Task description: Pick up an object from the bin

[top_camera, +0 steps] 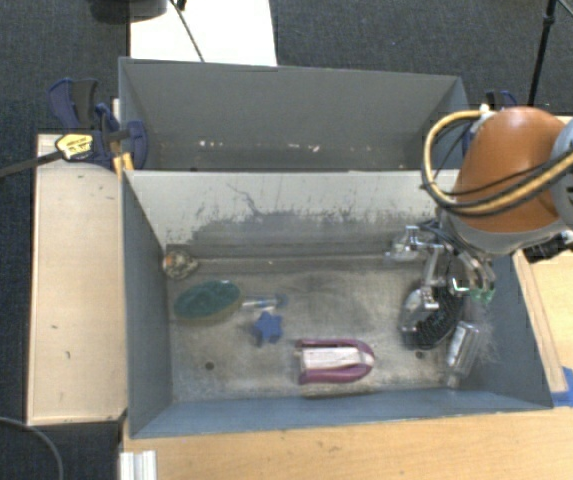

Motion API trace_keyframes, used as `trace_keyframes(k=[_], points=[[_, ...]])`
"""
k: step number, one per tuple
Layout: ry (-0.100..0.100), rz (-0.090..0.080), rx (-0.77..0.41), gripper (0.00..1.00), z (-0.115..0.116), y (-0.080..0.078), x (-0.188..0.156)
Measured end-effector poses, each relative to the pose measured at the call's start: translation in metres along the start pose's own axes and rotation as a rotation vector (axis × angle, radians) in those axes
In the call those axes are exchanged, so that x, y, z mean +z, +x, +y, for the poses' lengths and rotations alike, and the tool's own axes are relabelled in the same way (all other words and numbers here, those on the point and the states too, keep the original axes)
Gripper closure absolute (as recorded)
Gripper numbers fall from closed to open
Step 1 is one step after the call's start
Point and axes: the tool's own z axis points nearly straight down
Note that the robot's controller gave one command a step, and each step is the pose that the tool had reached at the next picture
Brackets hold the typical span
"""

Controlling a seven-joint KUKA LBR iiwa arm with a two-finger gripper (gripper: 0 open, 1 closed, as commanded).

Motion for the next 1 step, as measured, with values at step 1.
trace_keyframes(k=[1], points=[[0.001, -0.005, 0.113, 0.0, -0.0923, 0.0372, 0.033]])
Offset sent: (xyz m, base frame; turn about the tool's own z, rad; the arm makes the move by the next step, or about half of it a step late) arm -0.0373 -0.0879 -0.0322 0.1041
